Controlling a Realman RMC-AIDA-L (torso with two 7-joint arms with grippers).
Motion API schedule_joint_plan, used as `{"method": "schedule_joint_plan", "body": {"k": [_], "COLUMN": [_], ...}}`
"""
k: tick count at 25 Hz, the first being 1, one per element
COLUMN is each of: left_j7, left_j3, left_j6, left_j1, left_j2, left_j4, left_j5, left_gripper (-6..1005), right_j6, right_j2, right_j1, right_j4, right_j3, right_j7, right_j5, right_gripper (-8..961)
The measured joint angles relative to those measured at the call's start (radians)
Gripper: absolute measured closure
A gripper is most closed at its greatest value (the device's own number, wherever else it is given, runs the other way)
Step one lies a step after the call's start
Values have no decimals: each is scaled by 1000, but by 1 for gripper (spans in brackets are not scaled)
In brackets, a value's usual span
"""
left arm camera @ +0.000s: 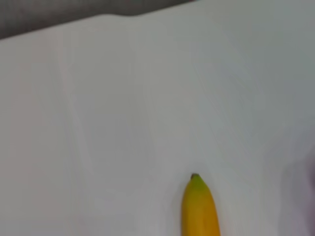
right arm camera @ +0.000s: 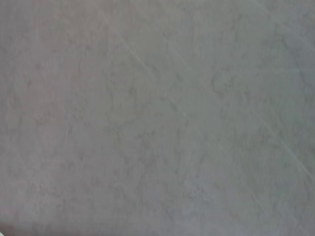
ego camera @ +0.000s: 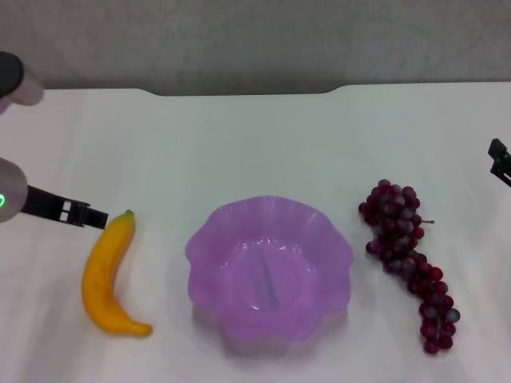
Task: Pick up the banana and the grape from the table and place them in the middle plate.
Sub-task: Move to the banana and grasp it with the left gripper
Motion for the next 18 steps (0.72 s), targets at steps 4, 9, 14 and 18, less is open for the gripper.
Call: {"method": "schedule_joint_plan", "body": {"k": [4,9,14,18], "left_j7": [0,-1,-1,-1], "left_j3": [2,2,-2,-5], "left_j6": [4,0,-15,-35], "left_j1": [-17,-36,-60,-74], "left_j2": [0,0,-3,-4], "left_j4": [-40,-93,-165,-207], "left_j5": [0,-2,-3,-6], "left_gripper": [186,187,187,187], "right_j6": [1,1,-2,-2], "right_j2": [0,0,0,0], "right_j1": [1,2,11,13], "right_j4": [0,-1,-7,-7], "right_j3": [0,-1,-13,-14], "right_j7": [0,0,0,0], "right_j5": [0,0,0,0], "right_gripper": [73,73,73,73]}}
